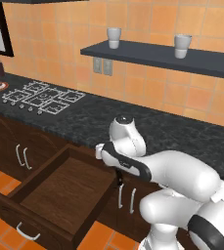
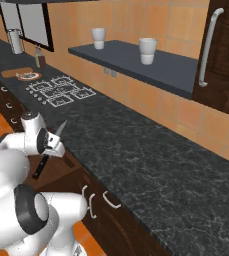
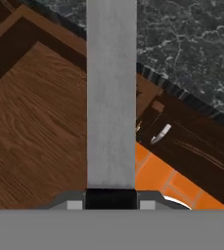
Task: Pick up the knife from the drawer and place it on the cutting board. Then place the meat from the plate to the cutting board.
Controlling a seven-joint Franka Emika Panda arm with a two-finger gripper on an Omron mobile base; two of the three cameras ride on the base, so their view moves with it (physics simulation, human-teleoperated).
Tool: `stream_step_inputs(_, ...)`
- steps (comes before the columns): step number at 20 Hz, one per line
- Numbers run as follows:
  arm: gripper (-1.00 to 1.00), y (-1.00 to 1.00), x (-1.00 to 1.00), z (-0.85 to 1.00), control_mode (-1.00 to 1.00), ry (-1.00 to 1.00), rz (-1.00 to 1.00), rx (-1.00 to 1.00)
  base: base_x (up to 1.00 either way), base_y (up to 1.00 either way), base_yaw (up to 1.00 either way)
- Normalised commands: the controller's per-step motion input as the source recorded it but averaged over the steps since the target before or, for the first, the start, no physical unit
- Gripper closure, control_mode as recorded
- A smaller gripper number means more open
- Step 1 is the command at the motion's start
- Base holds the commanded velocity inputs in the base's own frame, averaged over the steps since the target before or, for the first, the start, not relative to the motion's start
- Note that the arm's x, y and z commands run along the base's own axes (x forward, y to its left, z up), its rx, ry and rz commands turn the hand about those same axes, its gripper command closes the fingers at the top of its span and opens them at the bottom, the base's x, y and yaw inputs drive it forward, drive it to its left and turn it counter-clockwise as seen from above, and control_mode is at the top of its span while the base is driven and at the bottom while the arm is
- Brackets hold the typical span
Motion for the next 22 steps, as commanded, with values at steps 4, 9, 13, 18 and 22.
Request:
stream_step_inputs(4,1.0,-0.91,0.0,0.94,-1.0,-0.06,-0.26,0.0,0.0,0.0,0.0)
stream_step_inputs(9,1.0,-0.59,-0.27,0.31,1.0,-0.01,-0.18,0.0,-0.2,-0.14,-0.03)
stream_step_inputs(13,1.0,0.0,0.0,0.0,1.0,0.0,0.0,0.0,-1.0,-0.71,-0.15)
stream_step_inputs(18,1.0,0.0,0.0,0.0,1.0,0.0,0.0,0.0,-0.98,0.38,-0.02)
stream_step_inputs(22,1.0,0.0,0.0,0.0,1.0,0.0,0.0,0.0,-0.87,1.0,0.0)
